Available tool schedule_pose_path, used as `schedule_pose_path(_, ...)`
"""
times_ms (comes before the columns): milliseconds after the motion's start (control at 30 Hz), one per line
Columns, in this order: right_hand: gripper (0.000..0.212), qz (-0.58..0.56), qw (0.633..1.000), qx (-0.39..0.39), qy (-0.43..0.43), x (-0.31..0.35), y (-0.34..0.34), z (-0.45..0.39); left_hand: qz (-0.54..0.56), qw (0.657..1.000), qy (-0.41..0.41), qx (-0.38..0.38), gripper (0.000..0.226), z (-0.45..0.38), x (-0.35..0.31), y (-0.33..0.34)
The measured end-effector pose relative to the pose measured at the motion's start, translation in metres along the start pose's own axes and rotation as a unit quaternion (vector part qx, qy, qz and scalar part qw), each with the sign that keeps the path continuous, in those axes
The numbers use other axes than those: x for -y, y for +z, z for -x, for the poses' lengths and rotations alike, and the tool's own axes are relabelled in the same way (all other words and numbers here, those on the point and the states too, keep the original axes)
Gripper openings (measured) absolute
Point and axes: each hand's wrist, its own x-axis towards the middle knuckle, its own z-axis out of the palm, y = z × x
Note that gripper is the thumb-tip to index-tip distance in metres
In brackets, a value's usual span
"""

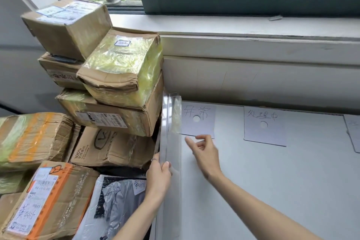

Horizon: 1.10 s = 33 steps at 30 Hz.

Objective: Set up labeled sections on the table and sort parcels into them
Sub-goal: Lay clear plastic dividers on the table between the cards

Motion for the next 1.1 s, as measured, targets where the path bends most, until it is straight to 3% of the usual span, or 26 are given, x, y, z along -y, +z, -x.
schedule_pose_path(67,0.057,0.01,0.999,0.032,0.038,-0.012,0.01,0.033,0.017,1.0,-0.007,0.013,0.02,0.005,-0.006,0.004)
schedule_pose_path(133,0.056,-0.01,0.997,0.015,0.069,-0.02,0.017,0.055,0.062,0.997,-0.02,0.04,0.013,0.014,-0.016,0.007)
schedule_pose_path(333,0.028,-0.039,0.996,-0.037,0.074,-0.027,0.008,0.084,0.201,0.971,-0.062,0.112,0.029,0.044,-0.023,-0.002)
schedule_pose_path(433,0.015,-0.082,0.994,-0.046,0.05,-0.03,0.003,0.094,0.291,0.941,-0.084,0.152,0.052,0.049,-0.013,-0.009)
schedule_pose_path(567,0.003,-0.133,0.99,-0.032,0.039,-0.038,-0.002,0.105,0.276,0.935,-0.072,0.21,0.07,0.058,0.006,-0.014)
schedule_pose_path(633,0.007,-0.138,0.989,-0.027,0.045,-0.044,-0.006,0.11,0.284,0.929,-0.072,0.227,0.065,0.067,0.012,-0.012)
schedule_pose_path(767,0.012,-0.125,0.991,-0.019,0.051,-0.052,-0.016,0.122,0.284,0.931,-0.059,0.22,0.056,0.084,0.016,-0.006)
schedule_pose_path(1000,0.017,-0.023,0.998,-0.054,-0.005,-0.056,-0.012,0.133,0.256,0.955,-0.032,0.147,0.04,0.103,0.016,-0.001)
schedule_pose_path(1100,0.028,-0.009,0.999,-0.028,-0.024,-0.055,-0.007,0.137,0.245,0.961,-0.03,0.122,0.033,0.104,0.019,-0.002)
